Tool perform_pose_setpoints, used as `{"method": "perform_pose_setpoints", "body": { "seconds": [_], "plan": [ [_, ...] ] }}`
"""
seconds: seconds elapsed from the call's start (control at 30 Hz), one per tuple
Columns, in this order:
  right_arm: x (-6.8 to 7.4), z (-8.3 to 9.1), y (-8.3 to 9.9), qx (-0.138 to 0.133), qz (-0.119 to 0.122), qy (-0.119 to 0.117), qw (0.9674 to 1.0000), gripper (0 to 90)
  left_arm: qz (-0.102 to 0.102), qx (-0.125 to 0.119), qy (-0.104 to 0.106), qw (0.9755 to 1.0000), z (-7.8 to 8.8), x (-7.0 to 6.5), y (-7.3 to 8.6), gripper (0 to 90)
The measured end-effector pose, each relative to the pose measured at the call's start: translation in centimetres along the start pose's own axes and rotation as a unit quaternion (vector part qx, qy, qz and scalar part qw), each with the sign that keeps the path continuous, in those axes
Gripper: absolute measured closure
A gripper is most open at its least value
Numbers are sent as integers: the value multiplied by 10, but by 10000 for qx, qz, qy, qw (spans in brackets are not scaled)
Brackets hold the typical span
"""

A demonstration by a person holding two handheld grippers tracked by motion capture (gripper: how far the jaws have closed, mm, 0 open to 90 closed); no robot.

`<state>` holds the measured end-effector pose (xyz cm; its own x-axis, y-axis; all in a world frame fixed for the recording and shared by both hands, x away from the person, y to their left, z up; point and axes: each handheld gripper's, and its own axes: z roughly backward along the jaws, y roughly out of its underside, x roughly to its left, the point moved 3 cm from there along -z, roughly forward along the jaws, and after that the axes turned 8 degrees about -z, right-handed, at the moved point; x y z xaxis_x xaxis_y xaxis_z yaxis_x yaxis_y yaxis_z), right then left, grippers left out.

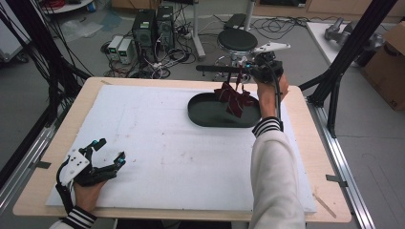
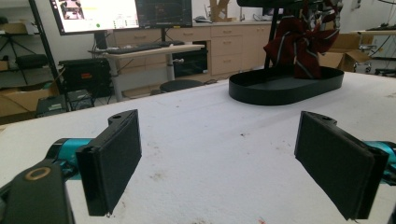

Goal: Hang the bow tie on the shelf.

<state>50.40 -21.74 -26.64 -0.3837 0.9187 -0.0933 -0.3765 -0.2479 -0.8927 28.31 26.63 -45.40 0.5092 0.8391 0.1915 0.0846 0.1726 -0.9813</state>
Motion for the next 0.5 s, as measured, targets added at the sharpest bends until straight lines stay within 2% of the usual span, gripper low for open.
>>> {"method": "perform_pose_setpoints", "body": {
  "seconds": [0.07,0.13,0.23,0.3,0.5],
  "plan": [
    [-2,-5,-2,22,-16,21,10000,877,-16,-1,-11,10000,0,0,0,152],
    [-2,-10,-5,40,-13,164,9999,876,-10,-16,-12,10000,0,0,0,151],
    [0,-13,-7,-11,106,304,9995,876,-11,-17,-9,10000,0,0,0,151],
    [-1,-16,-5,96,135,384,9991,876,-11,-17,-11,10000,0,0,0,151],
    [-4,-18,-3,167,168,387,9990,875,29,-27,16,10000,0,0,0,151]
  ]
}}
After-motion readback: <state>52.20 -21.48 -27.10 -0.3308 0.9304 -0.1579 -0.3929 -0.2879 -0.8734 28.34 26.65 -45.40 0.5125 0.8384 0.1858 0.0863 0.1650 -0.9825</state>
